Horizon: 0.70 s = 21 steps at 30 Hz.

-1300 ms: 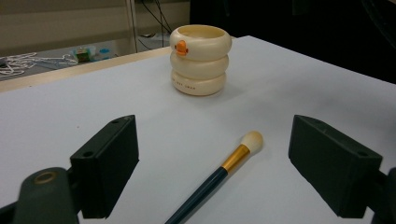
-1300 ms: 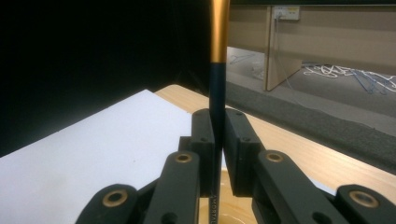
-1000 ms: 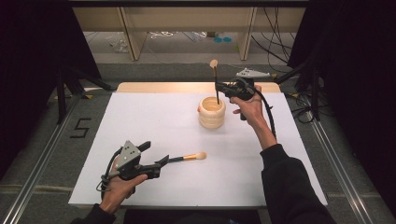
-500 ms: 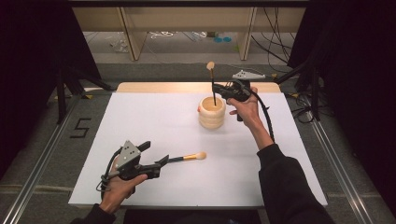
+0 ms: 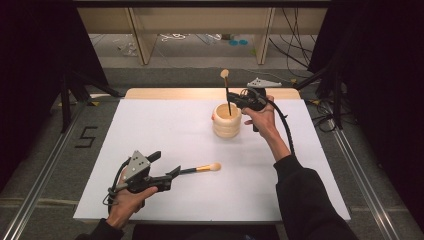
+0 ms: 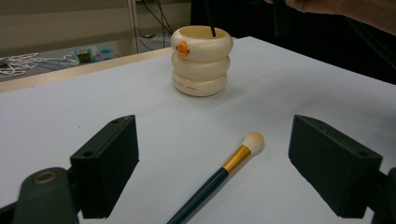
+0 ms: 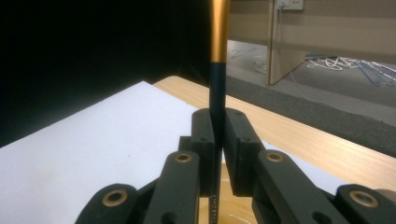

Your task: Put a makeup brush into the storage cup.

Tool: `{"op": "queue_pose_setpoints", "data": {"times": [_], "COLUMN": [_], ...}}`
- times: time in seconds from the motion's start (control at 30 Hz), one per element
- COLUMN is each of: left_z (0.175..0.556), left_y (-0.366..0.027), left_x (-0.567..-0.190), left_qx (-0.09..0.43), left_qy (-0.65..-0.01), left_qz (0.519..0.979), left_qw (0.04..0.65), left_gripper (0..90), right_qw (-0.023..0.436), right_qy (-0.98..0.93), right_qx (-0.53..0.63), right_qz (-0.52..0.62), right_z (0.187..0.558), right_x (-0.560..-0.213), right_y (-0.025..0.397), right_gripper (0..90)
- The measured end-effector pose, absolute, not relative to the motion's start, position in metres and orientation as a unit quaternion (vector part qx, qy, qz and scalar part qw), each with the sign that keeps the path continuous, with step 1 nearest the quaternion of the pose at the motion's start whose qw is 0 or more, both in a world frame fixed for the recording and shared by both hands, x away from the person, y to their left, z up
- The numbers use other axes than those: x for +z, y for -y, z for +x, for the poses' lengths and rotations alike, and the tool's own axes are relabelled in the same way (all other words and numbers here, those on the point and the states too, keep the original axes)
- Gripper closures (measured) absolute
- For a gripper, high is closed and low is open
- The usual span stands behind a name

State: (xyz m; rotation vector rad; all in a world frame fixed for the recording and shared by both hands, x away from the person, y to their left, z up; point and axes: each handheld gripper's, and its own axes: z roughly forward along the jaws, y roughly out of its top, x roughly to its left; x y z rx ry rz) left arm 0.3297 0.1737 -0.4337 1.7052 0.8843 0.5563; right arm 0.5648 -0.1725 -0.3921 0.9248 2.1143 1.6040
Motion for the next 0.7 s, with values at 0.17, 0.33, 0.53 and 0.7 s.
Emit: {"op": "queue_pose_setpoints", "data": {"times": [0.17, 0.33, 0.53, 0.7], "left_z": [0.33, 0.33, 0.329, 0.329], "left_y": [-0.174, -0.175, -0.174, -0.175], "left_x": [-0.434, -0.434, -0.433, -0.433], "left_qx": [0.235, 0.234, 0.232, 0.233], "left_qy": [-0.371, -0.367, -0.375, -0.375], "left_qz": [0.717, 0.716, 0.714, 0.714], "left_qw": [0.541, 0.545, 0.544, 0.544], "left_gripper": [15.9, 15.9, 15.9, 15.9], "right_qw": [0.162, 0.163, 0.164, 0.157], "right_qy": [-0.746, -0.753, -0.757, -0.76], "right_qx": [0.556, 0.548, 0.545, 0.539], "right_qz": [0.327, 0.325, 0.322, 0.327], "right_z": [0.564, 0.566, 0.565, 0.564], "right_x": [-0.397, -0.406, -0.412, -0.415], "right_y": [0.169, 0.166, 0.163, 0.162], "right_gripper": [83.0, 83.0, 83.0, 83.0]}}
